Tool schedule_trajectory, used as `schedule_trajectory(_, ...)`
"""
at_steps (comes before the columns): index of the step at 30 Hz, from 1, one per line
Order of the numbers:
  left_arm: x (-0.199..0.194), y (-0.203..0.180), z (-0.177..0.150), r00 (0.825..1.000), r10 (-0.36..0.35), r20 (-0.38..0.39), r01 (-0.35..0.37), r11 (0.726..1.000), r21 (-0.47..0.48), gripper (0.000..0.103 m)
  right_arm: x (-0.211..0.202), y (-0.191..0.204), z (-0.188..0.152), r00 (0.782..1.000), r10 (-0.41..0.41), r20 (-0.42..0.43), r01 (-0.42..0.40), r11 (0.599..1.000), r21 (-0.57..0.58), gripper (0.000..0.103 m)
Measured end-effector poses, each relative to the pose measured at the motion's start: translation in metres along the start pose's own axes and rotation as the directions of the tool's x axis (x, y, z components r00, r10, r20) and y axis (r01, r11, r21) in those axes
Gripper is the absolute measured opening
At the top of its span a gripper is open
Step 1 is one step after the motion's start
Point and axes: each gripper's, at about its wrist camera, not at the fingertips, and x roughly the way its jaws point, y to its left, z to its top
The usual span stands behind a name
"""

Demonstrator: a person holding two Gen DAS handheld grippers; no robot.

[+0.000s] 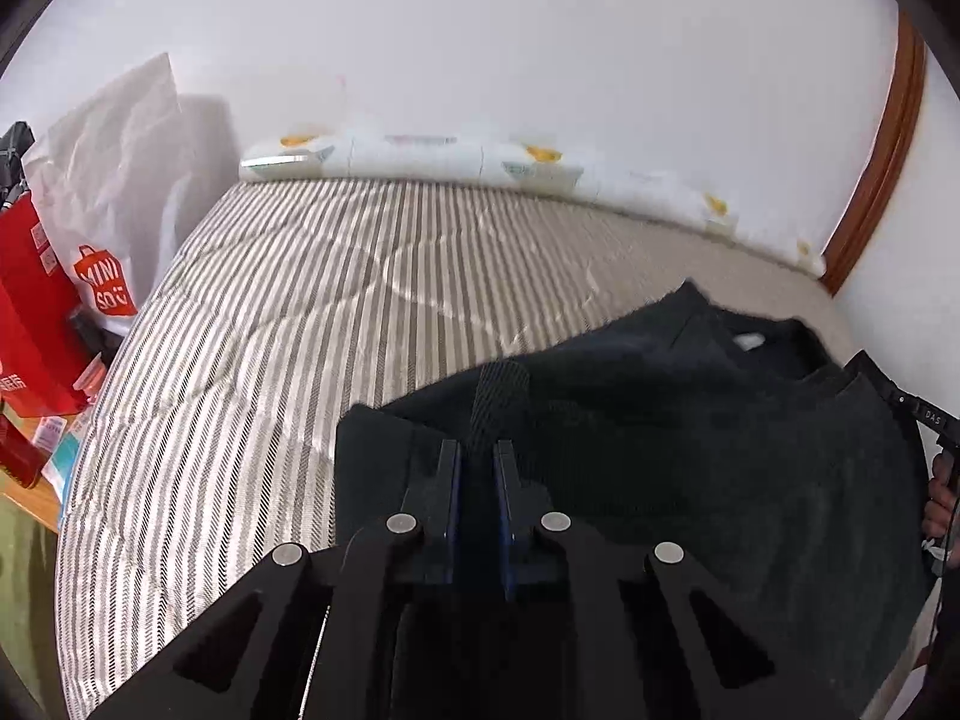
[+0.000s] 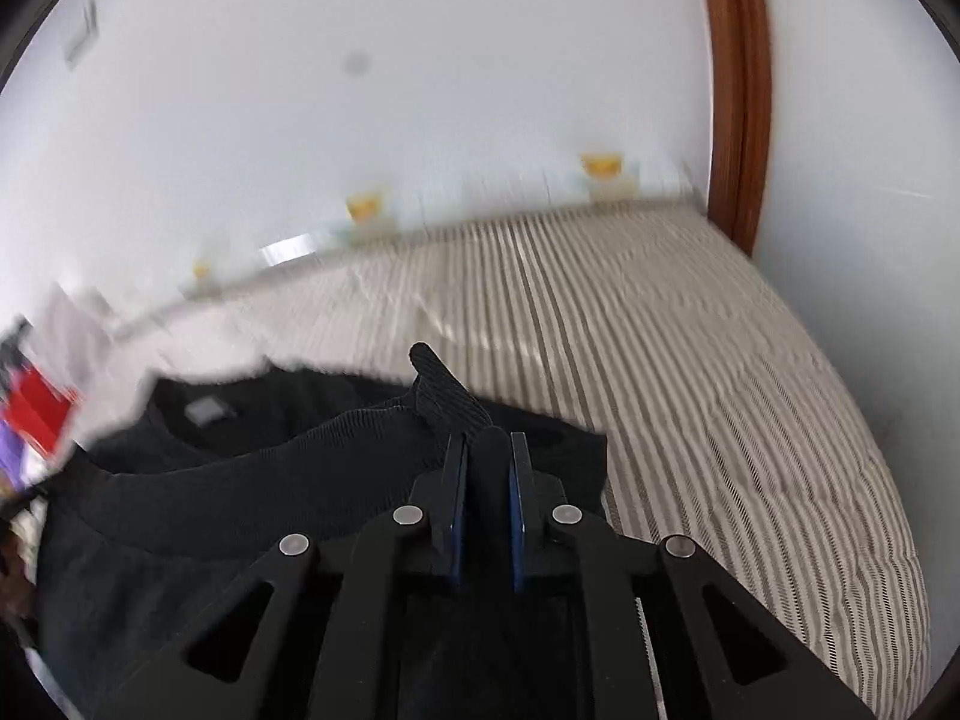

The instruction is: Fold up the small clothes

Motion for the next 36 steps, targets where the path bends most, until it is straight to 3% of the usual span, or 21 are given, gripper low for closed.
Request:
schedule_trajectory(3, 0.003, -0.001, -0.003, 1.0, 0.019, -0.023, -0.018, 1.0, 0.011, 0.016, 0.018, -0.003, -0.007, 0.998, -0.012, -0.064, 0.013, 1.0, 0.009, 0.019)
schedule_trajectory(6, 0.002, -0.001, -0.004, 0.999, 0.022, -0.032, -0.021, 1.0, 0.013, 0.017, 0.0, -0.012, -0.007, 0.999, -0.028, -0.033, 0.029, 0.999, 0.043, 0.037)
schedule_trajectory(8, -0.002, -0.002, -0.006, 0.999, 0.024, -0.04, -0.024, 1.0, 0.014, 0.017, -0.012, -0.013, -0.014, 0.999, -0.046, -0.024, 0.046, 0.999, 0.027, 0.041)
schedule_trajectory(15, -0.021, 0.001, -0.029, 0.997, 0.028, -0.067, -0.026, 0.999, 0.026, 0.027, -0.042, -0.049, -0.052, 0.99, -0.118, -0.074, 0.123, 0.99, 0.072, 0.043)
schedule_trajectory(20, -0.045, 0.014, -0.054, 0.997, 0.024, -0.071, -0.024, 1.0, -0.006, 0.029, -0.077, -0.044, -0.071, 0.98, -0.192, -0.056, 0.195, 0.98, 0.041, 0.049)
schedule_trajectory(23, -0.063, 0.024, -0.07, 0.998, 0.008, -0.057, -0.01, 0.999, -0.032, 0.029, -0.084, -0.05, -0.082, 0.985, -0.163, -0.059, 0.167, 0.984, 0.065, 0.058)
schedule_trajectory(27, -0.078, 0.036, -0.088, 0.998, -0.017, -0.054, 0.013, 0.997, -0.075, 0.035, -0.08, -0.067, -0.085, 0.998, -0.01, -0.069, 0.023, 0.981, 0.194, 0.062)
schedule_trajectory(30, -0.084, 0.037, -0.099, 0.999, -0.016, -0.045, 0.012, 0.996, -0.092, 0.035, -0.056, -0.061, -0.082, 0.99, 0.075, -0.117, -0.048, 0.976, 0.214, 0.062)
schedule_trajectory(34, -0.089, 0.032, -0.106, 0.998, 0.004, -0.057, -0.01, 0.995, -0.096, 0.035, -0.037, -0.042, -0.079, 0.989, 0.088, -0.115, -0.066, 0.981, 0.181, 0.064)
schedule_trajectory(35, -0.091, 0.031, -0.106, 0.998, 0.013, -0.057, -0.018, 0.996, -0.088, 0.035, -0.034, -0.038, -0.077, 0.99, 0.079, -0.118, -0.058, 0.983, 0.172, 0.054)
schedule_trajectory(36, -0.092, 0.03, -0.105, 0.998, 0.027, -0.06, -0.031, 0.996, -0.083, 0.035, -0.031, -0.034, -0.075, 0.99, 0.078, -0.119, -0.058, 0.986, 0.158, 0.031)
